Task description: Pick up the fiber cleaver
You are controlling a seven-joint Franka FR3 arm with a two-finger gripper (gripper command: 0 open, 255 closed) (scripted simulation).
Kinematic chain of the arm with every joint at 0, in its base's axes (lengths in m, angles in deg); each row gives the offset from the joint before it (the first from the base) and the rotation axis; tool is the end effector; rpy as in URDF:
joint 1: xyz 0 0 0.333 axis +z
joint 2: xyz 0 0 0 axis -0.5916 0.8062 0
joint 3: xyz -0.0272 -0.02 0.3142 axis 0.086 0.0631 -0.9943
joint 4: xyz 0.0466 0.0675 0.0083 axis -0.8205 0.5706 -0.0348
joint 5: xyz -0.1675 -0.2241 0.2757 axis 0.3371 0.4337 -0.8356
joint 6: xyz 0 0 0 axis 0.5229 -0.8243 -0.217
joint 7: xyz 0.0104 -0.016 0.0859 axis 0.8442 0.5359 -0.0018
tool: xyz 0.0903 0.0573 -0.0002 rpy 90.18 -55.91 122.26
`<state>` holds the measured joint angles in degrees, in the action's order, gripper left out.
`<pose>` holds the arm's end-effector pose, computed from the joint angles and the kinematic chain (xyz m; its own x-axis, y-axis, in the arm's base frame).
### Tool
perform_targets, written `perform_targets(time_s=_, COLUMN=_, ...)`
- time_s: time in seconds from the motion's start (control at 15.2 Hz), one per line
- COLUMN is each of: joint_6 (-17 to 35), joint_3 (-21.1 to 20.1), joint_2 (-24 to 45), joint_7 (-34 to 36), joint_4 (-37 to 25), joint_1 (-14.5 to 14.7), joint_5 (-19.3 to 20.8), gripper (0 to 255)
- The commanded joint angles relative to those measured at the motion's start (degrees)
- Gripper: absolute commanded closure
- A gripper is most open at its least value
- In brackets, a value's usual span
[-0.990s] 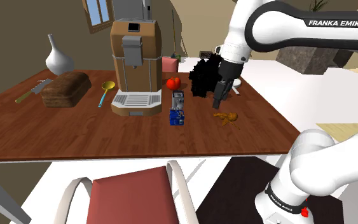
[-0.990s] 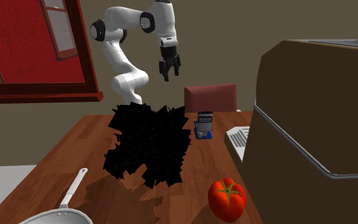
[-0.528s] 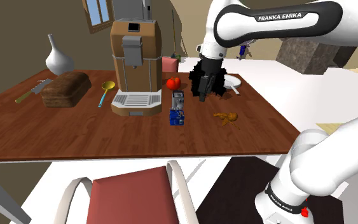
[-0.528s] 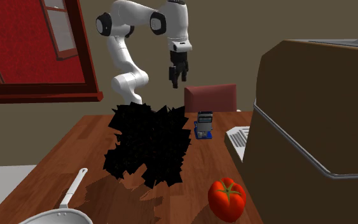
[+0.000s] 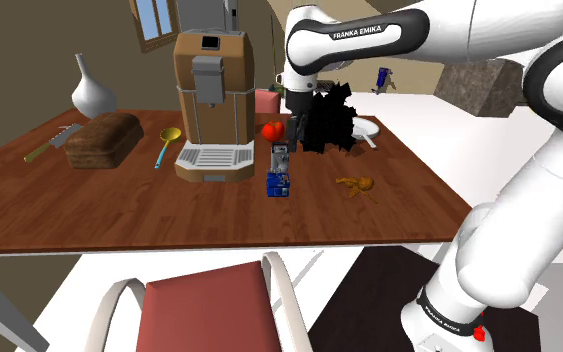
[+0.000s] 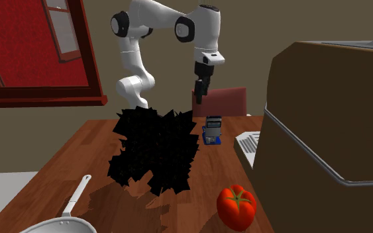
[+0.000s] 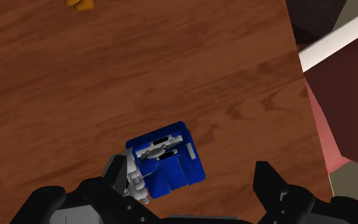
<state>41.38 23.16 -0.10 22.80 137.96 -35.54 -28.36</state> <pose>0.5194 -0.0301 0.5282 0.9370 0.3452 -0.0528 0.3422 -0.9378 -0.0588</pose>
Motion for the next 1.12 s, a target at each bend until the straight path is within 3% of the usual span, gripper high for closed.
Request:
perform_targets(time_s=0.0, joint_6=-1.11, joint_3=0.29, joint_2=5.51, joint_7=-2.17, joint_4=-5.77, joint_1=-0.08, joint_5=0.37, gripper=0)
perform_targets(time_s=0.4, joint_6=-5.93, joint_3=0.17, joint_2=22.07, joint_7=-7.35, joint_4=-24.86, joint_1=-0.34, joint_5=1.35, gripper=0)
perform_targets(time_s=1.06, joint_6=-0.34, joint_3=0.12, joint_2=22.69, joint_7=-7.38, joint_4=-19.85, joint_1=-0.32, joint_5=1.35, gripper=0)
